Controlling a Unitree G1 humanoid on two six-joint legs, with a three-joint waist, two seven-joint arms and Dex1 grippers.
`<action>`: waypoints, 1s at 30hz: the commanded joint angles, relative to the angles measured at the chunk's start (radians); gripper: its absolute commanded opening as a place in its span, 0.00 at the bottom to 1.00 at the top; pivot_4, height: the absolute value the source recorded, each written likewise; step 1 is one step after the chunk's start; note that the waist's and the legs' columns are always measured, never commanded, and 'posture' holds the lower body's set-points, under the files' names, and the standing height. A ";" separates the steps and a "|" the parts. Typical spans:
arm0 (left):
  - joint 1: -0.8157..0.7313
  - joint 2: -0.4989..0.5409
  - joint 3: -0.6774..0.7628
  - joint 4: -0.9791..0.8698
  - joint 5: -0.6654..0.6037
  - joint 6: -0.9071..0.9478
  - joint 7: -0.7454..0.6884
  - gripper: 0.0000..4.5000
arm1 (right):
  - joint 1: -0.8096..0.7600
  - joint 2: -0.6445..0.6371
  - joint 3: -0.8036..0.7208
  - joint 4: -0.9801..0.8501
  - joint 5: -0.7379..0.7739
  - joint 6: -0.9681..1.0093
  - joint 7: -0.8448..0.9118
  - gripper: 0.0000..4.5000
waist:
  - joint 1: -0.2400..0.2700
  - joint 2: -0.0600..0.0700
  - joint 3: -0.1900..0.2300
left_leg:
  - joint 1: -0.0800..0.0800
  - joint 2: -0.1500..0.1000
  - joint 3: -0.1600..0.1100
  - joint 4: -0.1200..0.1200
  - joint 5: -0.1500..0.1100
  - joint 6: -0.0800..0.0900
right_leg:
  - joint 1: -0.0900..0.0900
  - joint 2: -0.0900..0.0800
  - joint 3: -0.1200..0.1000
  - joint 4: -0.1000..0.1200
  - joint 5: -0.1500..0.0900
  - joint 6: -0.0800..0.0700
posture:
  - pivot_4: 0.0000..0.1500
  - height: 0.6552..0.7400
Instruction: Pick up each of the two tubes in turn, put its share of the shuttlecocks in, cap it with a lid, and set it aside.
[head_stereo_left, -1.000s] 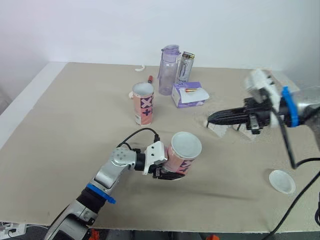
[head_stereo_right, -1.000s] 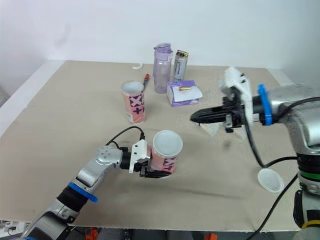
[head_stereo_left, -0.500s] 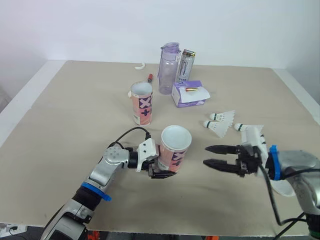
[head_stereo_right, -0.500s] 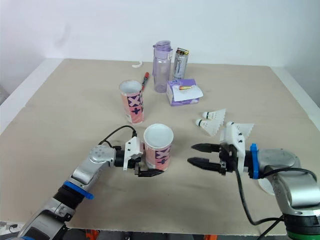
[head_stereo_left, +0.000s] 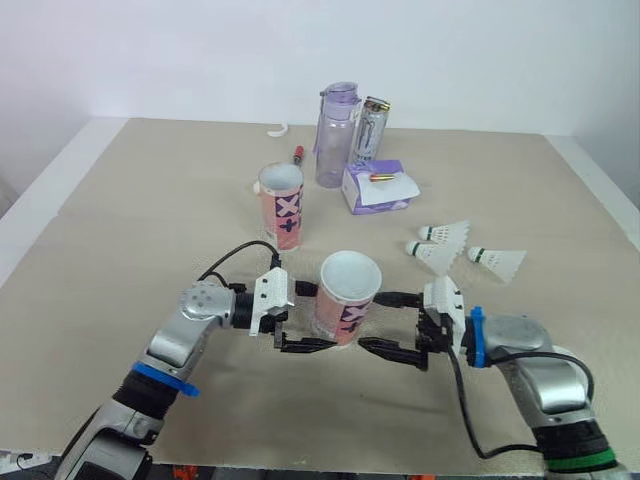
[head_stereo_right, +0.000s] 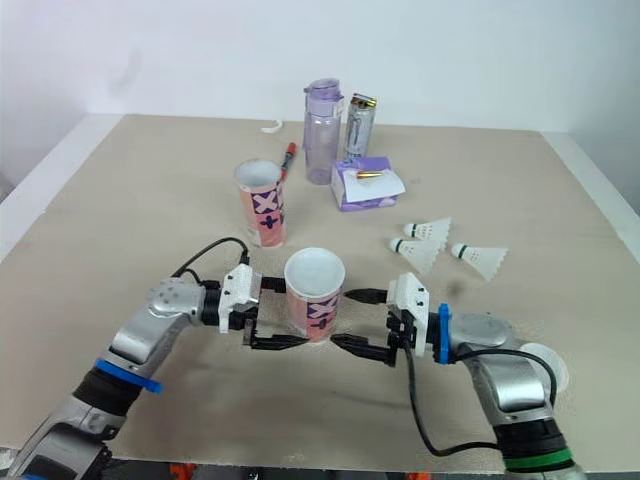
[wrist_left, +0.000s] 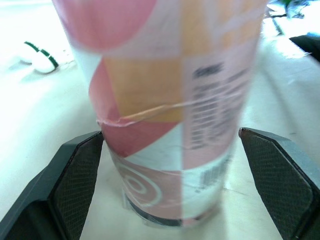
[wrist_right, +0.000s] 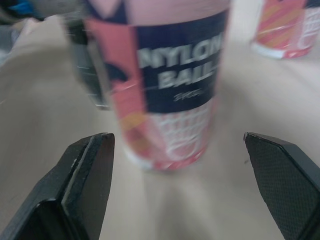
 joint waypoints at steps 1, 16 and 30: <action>0.050 0.042 0.062 -0.076 -0.065 0.066 -0.001 1.00 | -0.044 0.074 0.064 0.025 -0.034 -0.052 -0.047 0.99 | -0.001 0.001 0.001 | 0.000 0.000 0.000 0.000 0.000 0.000 | 0.000 0.000 0.000 0.000 0.000 0.000 | 1.00 1.00; 0.117 0.094 0.094 -0.147 -0.067 0.079 0.009 1.00 | -0.144 0.163 0.154 0.084 -0.062 -0.062 -0.080 0.99 | -0.001 0.002 0.001 | 0.001 0.001 0.000 0.001 0.000 0.000 | 0.000 0.001 0.000 0.002 0.003 -0.005 | 1.00 1.00; 0.137 0.091 0.085 -0.159 -0.053 0.071 0.024 1.00 | -0.185 0.193 0.174 0.152 -0.074 -0.099 -0.072 0.99 | -0.003 0.002 0.001 | 0.003 0.002 0.000 0.002 0.001 -0.001 | 0.000 0.002 0.001 0.008 0.003 -0.007 | 1.00 1.00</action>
